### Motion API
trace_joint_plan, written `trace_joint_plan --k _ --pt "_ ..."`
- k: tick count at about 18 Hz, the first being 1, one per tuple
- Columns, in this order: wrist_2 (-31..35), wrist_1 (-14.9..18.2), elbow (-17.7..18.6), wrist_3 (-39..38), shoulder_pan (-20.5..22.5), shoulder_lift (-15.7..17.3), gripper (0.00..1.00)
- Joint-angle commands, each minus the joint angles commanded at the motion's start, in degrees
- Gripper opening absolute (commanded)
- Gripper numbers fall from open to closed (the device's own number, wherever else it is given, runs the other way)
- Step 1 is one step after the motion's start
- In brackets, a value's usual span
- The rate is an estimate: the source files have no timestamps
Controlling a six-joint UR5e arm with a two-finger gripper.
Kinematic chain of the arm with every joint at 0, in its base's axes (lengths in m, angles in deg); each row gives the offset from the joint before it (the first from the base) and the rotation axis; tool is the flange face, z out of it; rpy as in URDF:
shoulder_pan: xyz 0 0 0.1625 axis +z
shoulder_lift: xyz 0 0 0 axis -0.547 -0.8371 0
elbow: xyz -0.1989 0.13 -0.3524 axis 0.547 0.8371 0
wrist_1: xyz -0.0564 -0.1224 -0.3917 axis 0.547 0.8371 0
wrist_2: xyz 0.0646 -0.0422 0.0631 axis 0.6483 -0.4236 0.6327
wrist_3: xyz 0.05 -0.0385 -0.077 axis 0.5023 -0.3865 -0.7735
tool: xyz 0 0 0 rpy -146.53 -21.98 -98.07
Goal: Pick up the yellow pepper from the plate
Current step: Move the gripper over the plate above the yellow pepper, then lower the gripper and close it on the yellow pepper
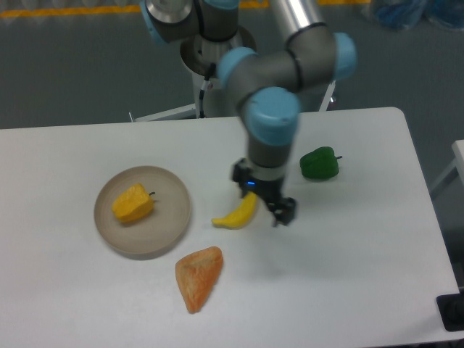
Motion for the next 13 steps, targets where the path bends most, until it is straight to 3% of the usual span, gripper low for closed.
trace_joint_plan --k 2,6,13 --pt "-2.1 0.0 0.62 -3.6 -4.83 -0.35 1.0" --pt "-2.73 -0.18 0.98 -9.59 -9.5 -2.45 1.0" --pt "-2.55 -0.35 1.41 -10.39 -12.24 -6.24 1.0"
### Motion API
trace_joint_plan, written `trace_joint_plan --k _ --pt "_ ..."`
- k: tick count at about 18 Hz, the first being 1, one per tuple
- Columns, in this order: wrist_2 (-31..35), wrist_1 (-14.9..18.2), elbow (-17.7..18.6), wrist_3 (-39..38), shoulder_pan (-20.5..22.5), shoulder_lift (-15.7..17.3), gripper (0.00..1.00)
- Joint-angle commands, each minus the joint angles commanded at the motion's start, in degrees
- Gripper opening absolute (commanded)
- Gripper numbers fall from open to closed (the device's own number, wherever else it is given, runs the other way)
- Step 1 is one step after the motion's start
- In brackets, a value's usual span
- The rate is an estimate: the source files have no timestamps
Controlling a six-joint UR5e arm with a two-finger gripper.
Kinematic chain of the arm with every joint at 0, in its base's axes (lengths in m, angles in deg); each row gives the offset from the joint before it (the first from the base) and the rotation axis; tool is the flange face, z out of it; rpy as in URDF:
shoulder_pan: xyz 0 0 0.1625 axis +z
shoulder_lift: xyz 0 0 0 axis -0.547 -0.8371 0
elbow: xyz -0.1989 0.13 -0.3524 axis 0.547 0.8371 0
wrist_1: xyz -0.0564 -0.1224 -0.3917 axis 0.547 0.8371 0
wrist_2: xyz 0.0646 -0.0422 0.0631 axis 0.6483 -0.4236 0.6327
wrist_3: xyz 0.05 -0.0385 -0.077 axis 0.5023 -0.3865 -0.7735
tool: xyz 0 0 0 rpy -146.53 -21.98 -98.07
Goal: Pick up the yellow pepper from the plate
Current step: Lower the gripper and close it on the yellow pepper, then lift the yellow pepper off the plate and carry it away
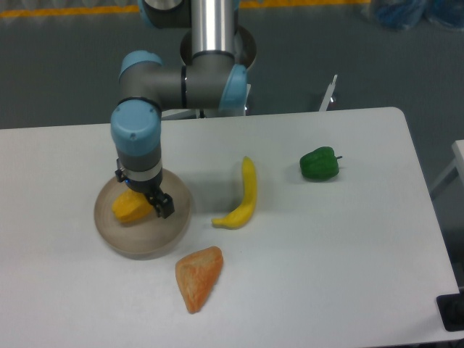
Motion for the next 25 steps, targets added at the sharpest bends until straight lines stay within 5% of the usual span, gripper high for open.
trace_joint_plan --k 11,14,17,25 --pt "0.09 -1.93 0.53 -1.32 -1.32 -1.49 1.0" --pt "0.35 -2.81 0.62 -1.41 -1.41 -1.93 0.74" --pt "0.44 -2.81 0.53 -1.32 -1.41 -1.76 0.1" --pt "0.09 -2.29 -2.01 -0.71 3.5 3.16 0.08"
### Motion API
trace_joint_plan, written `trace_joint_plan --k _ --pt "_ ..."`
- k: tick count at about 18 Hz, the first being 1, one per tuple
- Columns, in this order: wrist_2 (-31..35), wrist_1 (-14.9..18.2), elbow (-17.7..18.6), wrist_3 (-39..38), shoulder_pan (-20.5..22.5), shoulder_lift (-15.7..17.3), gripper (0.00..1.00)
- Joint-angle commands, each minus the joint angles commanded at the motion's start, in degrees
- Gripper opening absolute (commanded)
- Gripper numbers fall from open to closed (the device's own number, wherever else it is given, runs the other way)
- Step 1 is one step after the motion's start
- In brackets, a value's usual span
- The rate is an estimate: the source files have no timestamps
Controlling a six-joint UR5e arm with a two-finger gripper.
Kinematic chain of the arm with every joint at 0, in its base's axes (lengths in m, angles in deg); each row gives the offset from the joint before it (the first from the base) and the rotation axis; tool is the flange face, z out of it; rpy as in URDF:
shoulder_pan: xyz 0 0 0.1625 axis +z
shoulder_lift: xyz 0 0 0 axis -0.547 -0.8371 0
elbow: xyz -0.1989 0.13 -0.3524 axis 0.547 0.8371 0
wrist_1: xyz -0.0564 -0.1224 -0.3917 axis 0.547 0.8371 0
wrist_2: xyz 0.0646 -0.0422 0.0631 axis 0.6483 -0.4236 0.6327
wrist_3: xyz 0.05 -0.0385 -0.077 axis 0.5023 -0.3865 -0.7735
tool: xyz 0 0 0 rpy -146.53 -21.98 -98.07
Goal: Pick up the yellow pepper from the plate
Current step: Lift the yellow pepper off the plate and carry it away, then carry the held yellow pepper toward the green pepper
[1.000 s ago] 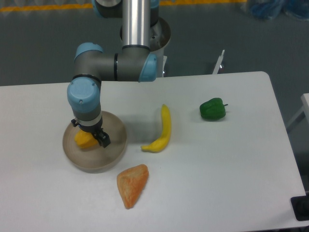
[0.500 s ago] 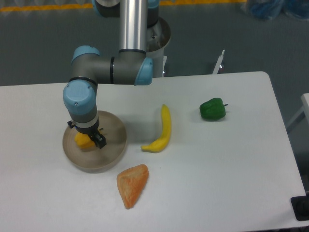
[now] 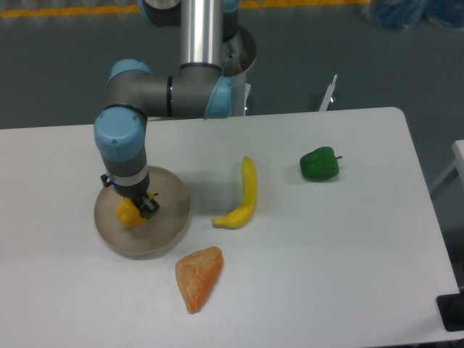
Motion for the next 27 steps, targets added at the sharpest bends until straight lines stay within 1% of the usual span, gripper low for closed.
trace_joint_plan --k 3,6,7,9,10,11,13,15,18,20,24,27 --pt "-0.09 0.09 -1.49 0.62 5.7 0.53 0.08" --pt "0.44 -0.09 -4.92 3.85 11.59 0.45 0.08" --pt "0.18 0.17 -6.84 6.04 14.48 0.01 0.07" --pt "0.18 0.18 -8.09 7.99 18.19 -0.35 0.05" --pt "0.44 0.18 -8.44 10.96 20.73 -0.7 0.04" --pt "0.53 0.18 -8.44 13.86 22.23 -0.87 0.04" --pt "0.44 0.09 -8.97 19.57 26.88 -2.36 0.03" --pt "0.53 0.18 -10.81 21.36 28.92 -4.81 0.02" --pt "0.53 0.09 -12.66 21.53 30.42 -7.28 0.0" --pt "0.79 0.0 -13.36 24.25 31.04 -8.95 0.0" --pt "4.04 0.18 -13.45 27.42 31.21 -9.84 0.0" --pt "4.39 0.09 -13.37 27.95 31.13 -9.93 0.0"
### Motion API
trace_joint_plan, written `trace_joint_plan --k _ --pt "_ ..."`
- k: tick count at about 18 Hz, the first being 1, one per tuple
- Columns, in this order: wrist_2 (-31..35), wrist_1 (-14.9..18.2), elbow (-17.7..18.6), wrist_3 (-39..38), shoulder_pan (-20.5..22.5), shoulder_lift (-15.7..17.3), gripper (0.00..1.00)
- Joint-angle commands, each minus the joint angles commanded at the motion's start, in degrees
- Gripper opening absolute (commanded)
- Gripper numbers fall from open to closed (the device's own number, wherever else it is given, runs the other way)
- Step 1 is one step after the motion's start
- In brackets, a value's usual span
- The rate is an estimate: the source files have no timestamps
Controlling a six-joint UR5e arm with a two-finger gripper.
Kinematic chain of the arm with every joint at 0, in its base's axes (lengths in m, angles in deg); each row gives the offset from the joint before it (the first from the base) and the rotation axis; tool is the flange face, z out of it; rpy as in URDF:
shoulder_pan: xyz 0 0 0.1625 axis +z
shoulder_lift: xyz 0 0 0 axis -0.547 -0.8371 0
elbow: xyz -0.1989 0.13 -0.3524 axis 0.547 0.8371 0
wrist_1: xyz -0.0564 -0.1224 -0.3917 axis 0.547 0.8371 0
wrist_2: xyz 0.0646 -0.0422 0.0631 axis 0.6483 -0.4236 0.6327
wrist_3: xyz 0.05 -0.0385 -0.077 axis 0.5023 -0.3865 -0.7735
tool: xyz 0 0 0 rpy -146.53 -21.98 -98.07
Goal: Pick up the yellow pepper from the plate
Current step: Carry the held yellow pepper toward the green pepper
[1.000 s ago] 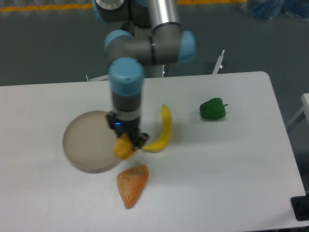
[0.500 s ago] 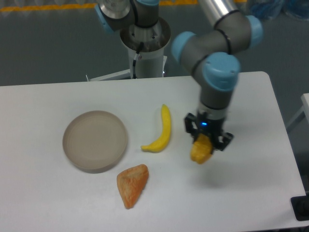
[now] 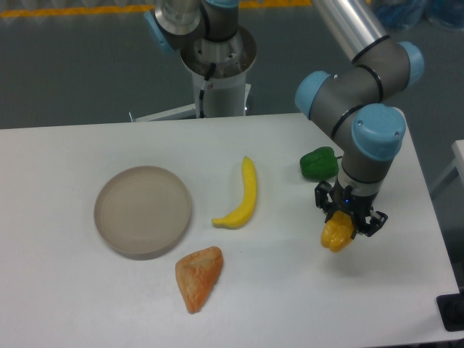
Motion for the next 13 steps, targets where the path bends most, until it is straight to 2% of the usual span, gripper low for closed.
trace_joint_plan --k 13 --pt "1.84 0.09 0.27 1.85 -0.44 -0.97 0.0"
